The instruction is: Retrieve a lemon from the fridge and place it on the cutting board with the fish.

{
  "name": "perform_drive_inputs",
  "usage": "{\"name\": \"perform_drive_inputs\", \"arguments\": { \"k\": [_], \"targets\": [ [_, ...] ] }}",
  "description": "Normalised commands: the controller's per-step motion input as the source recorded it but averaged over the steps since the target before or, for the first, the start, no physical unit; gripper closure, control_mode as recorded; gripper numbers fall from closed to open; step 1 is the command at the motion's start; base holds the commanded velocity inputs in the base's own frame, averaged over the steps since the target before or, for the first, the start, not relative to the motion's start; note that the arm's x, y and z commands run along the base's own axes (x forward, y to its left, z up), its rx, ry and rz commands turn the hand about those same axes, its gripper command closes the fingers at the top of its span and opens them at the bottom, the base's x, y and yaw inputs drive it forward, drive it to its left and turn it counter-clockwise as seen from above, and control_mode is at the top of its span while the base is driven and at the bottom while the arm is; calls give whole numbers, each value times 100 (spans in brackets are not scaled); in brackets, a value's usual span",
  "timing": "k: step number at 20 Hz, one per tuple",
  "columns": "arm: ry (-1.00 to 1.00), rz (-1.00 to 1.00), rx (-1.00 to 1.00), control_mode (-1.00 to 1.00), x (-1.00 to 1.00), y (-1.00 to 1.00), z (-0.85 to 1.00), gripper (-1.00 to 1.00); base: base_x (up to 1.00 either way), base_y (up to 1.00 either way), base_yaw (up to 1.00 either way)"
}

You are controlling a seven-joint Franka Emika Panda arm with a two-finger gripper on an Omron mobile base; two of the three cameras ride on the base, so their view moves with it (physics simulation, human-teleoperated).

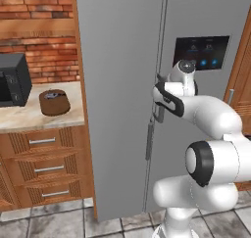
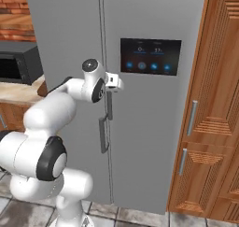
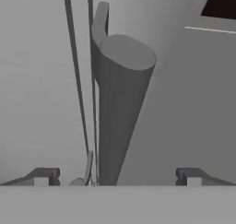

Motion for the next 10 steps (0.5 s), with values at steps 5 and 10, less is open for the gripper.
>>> {"name": "perform_drive_inputs", "arguments": {
  "k": [5, 10],
  "targets": [
    [-4, 0, 0, -100, 40, 0, -20, -100, 0, 0, 0],
    [0, 0, 0, -100, 33, 0, -11, -100, 0, 0, 0]
  ]
}}
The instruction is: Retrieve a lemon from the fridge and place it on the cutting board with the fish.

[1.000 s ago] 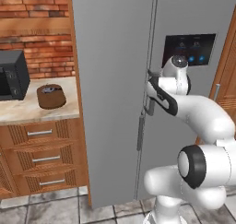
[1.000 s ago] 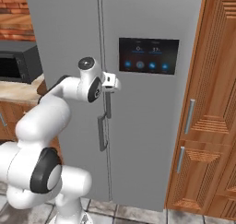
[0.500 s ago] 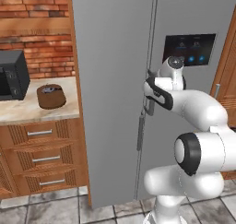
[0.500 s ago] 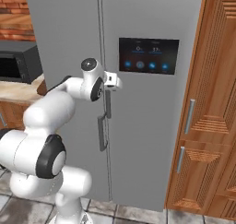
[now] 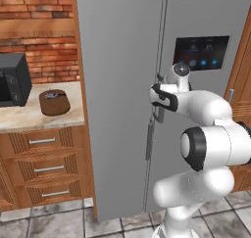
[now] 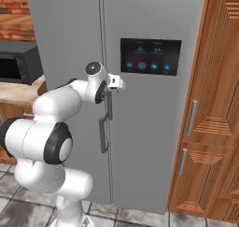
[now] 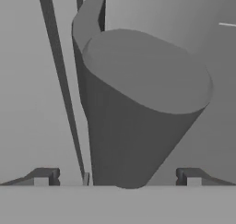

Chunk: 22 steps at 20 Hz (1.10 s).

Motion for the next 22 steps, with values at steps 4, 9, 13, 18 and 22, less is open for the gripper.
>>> {"name": "perform_drive_inputs", "arguments": {
  "k": [4, 9, 13, 18, 22],
  "targets": [
    [-2, 0, 0, -100, 37, 0, -11, -100, 0, 0, 0],
    [-4, 0, 0, -100, 36, 0, -13, 100, 0, 0, 0],
    [2, 0, 0, -100, 11, -2, -2, 100, 0, 0, 0],
    [10, -8, 0, -100, -30, -16, 0, 100, 0, 0, 0],
    [0, -1, 2, -100, -72, -46, 1, 100, 0, 0, 0]
  ]
}}
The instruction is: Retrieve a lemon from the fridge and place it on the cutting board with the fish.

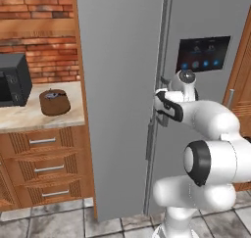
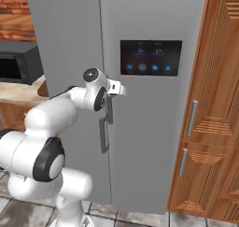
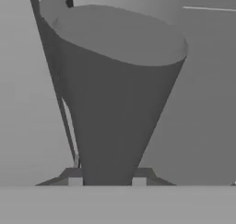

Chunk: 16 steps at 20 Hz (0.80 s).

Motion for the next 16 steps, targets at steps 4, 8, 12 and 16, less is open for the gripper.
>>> {"name": "perform_drive_inputs", "arguments": {
  "k": [4, 8, 12, 16],
  "targets": [
    [0, 0, 8, -100, -100, -92, 0, 100, 0, 0, 0],
    [0, 0, 13, -100, -100, -100, 0, 100, 0, 0, 0],
    [0, 0, 10, -100, -100, -100, 0, 100, 0, 0, 0],
    [1, 0, 8, -100, -85, -100, 4, 100, 0, 0, 0]
  ]
}}
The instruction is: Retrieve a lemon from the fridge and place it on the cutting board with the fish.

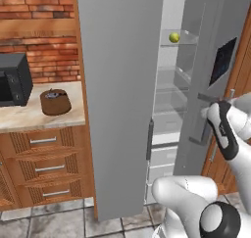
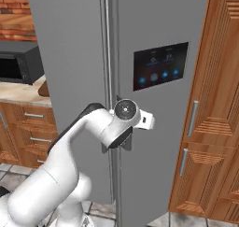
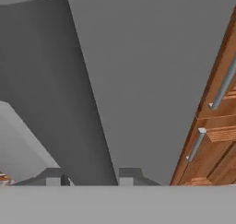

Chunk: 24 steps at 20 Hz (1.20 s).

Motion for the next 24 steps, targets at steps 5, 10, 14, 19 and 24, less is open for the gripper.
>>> {"name": "perform_drive_inputs", "arguments": {
  "k": [5, 10, 14, 19, 24],
  "targets": [
    [1, 0, 11, -100, -40, -91, 12, 100, 0, 0, 0],
    [0, 0, 0, -100, -37, -31, 23, -100, 0, 0, 0],
    [4, 0, -20, -100, -14, 40, 45, -100, 0, 0, 0],
    [5, -1, -28, -100, -22, 46, 53, -100, 0, 0, 0],
    [37, -10, -31, -100, 0, 75, 0, -100, 0, 0, 0]
  ]
}}
